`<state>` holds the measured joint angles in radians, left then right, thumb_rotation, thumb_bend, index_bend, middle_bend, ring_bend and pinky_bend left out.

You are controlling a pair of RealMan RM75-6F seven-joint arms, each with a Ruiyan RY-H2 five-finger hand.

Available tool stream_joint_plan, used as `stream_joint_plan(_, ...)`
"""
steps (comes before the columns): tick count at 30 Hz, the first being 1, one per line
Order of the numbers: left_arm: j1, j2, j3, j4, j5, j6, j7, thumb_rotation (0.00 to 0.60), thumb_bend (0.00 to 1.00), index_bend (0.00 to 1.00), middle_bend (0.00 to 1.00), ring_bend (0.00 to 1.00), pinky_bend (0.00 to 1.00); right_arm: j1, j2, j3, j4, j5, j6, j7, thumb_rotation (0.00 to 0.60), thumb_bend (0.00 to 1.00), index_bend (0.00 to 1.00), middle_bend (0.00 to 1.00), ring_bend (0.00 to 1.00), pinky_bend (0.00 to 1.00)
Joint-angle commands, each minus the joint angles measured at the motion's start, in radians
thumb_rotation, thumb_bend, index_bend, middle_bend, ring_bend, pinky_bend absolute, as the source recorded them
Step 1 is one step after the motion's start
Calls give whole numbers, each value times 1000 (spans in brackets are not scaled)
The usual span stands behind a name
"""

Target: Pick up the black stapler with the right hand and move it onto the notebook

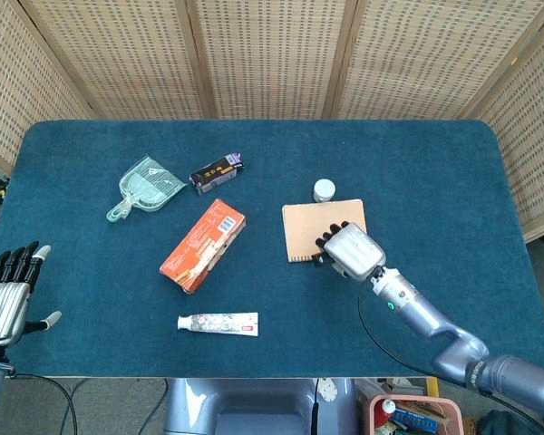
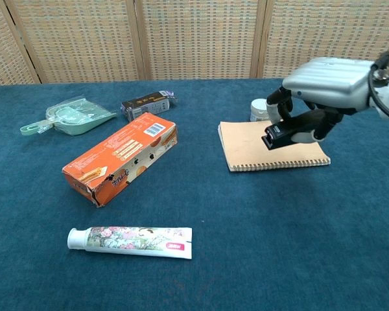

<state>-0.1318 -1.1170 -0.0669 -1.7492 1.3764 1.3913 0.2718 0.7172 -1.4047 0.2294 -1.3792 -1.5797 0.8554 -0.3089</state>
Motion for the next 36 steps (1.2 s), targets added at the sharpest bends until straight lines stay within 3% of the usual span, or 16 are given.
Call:
stream_joint_plan(1,-6,-3,-9,7,-22,-9,5,600,0,0,0,0,0,87,-70,80,93,156,-121,-87,600,430,534,540,395,535)
stream_joint_plan(6,-15,-12,-28,23,-70,-23,11,600,0,0,0,0,0,149,-153,107,206,292,-198,-151,600,430,534,541,395,535)
stream_joint_plan(13,-23,-10,-36,31,-100,-38,6,600,0,0,0,0,0,211,-271,88,348,396,-239,-213,600,398,517,510,386,515)
stream_joint_plan(14,-24,-9,-36,30,-102,-40,4,600,0,0,0,0,0,216,-280,85,360,404,-241,-217,600,327,465,444,340,463)
stream_joint_plan(17,-27,-7,-35,30,-107,-46,1,600,0,0,0,0,0,229,-297,74,386,439,-260,-231,600,63,182,138,68,221)
stream_joint_plan(18,-27,-6,-35,29,-107,-46,1,600,0,0,0,0,0,233,-298,69,392,465,-275,-244,600,19,100,55,11,163)
stream_joint_plan(21,-27,-5,-34,28,-106,-44,-2,600,0,0,0,0,0,239,-292,68,383,508,-269,-276,600,4,19,0,0,103)
stream_joint_plan(28,-26,2,-30,19,-89,-32,-14,600,0,0,0,0,0,204,-193,76,200,527,-130,-317,600,4,13,0,0,97)
stream_joint_plan(32,-21,6,-22,11,-70,-22,-18,600,0,0,0,0,0,136,-75,65,11,499,-14,-326,600,7,13,0,0,96)
stream_joint_plan(36,-16,8,-10,3,-43,-8,-23,600,0,0,0,0,0,13,66,18,-184,425,135,-285,600,7,13,0,0,83)
